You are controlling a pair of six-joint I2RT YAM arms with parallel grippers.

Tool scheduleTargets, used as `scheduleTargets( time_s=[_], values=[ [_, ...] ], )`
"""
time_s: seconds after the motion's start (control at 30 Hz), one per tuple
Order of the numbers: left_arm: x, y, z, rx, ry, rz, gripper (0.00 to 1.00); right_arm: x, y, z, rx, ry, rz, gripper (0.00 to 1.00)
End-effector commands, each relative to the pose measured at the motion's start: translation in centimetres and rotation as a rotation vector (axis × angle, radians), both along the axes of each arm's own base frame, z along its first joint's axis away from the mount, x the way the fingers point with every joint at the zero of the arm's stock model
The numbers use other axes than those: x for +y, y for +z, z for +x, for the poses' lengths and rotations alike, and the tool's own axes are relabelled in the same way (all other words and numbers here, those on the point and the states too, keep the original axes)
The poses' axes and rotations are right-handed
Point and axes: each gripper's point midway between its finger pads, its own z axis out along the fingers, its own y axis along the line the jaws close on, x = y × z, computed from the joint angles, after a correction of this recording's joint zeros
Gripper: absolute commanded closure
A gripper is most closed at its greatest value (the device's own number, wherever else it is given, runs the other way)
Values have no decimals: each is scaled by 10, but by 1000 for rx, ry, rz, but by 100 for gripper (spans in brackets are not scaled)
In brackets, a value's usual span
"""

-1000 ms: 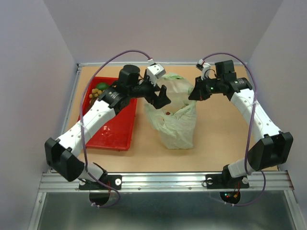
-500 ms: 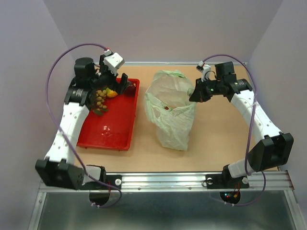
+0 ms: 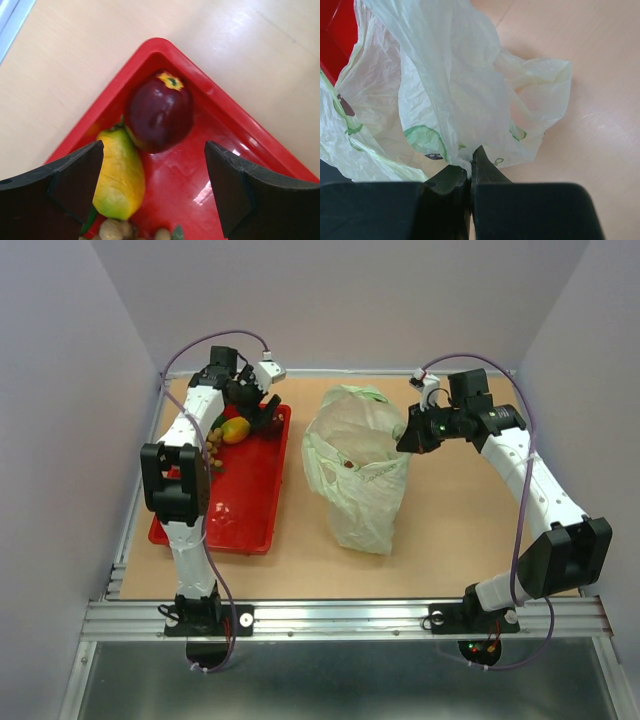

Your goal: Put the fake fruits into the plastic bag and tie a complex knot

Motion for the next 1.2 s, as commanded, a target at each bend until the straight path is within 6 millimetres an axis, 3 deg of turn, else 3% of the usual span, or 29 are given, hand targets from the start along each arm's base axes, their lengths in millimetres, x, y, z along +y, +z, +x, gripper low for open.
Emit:
scheduleTargets(
  time_s=[0.0, 0.07, 0.17, 0.47, 0.77, 0.87, 1.0, 1.1, 1.13, 1.17],
  values=[
    [1, 21, 21, -84, -24, 66, 6, 1, 17, 3, -63, 11, -14, 100],
    [0, 7, 27, -61, -30, 73, 6, 0, 16, 4, -63, 8, -21, 99],
    [-5, 4, 31, -56, -49, 67, 6, -1, 17, 6, -70, 4, -28, 100],
    [-18, -35, 9, 56, -111, 49, 6, -4, 15, 7, -75, -4, -42, 100],
    [-20, -66, 18, 94, -64, 59, 7, -4, 10, 4, -63, -2, -45, 100],
    [-21, -61, 21, 77, -62, 54, 12, -3, 9, 3, -58, 5, -42, 100],
    [-18, -47, 16, 78, -64, 69, 33, -3, 8, 3, -57, 8, -42, 99],
    [-11, -25, 9, 69, -56, 79, 51, -3, 9, 2, -59, 12, -39, 100],
    [-8, -16, 7, 60, -50, 78, 52, -2, 9, 2, -59, 14, -38, 99],
    [-9, 8, 3, 28, -57, 49, 53, -2, 10, 2, -61, 15, -36, 99]
  ],
)
